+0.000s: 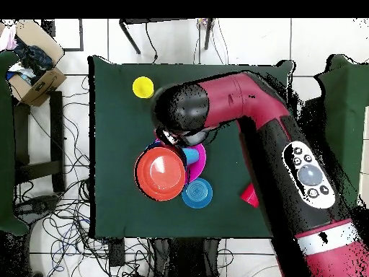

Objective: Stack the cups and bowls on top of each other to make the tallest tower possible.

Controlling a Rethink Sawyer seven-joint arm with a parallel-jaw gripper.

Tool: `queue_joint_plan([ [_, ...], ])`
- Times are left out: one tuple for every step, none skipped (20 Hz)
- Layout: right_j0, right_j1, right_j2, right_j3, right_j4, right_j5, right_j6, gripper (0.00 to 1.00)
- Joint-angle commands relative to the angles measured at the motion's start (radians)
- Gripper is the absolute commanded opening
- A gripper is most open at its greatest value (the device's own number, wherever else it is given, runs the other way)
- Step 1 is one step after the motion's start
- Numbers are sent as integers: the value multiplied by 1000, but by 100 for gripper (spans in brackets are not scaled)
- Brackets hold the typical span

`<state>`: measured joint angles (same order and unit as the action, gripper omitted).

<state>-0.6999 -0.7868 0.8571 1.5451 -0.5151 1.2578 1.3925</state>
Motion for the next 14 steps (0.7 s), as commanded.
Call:
queue_joint_plan([
  [121,133,-50,-342,-55,87,-66,100],
  [142,168,-58,-392,-79,64,-56,100],
  [159,202,-66,-434,-95,35,-39,100],
  [170,241,-67,-466,-111,-7,-44,100],
  [181,280,-69,-499,-127,-48,-50,100],
  [190,300,-79,-517,-128,-63,-26,100],
  [202,315,-103,-531,-138,-99,45,100],
  [212,332,-119,-551,-155,-128,82,100],
  [218,355,-125,-574,-160,-137,83,100],
  [218,381,-120,-594,-154,-153,68,100],
  [214,405,-116,-607,-142,-177,59,100],
  [214,421,-112,-625,-145,-200,48,100],
  [215,434,-114,-640,-151,-234,53,100],
  [220,448,-117,-666,-160,-239,37,100],
])
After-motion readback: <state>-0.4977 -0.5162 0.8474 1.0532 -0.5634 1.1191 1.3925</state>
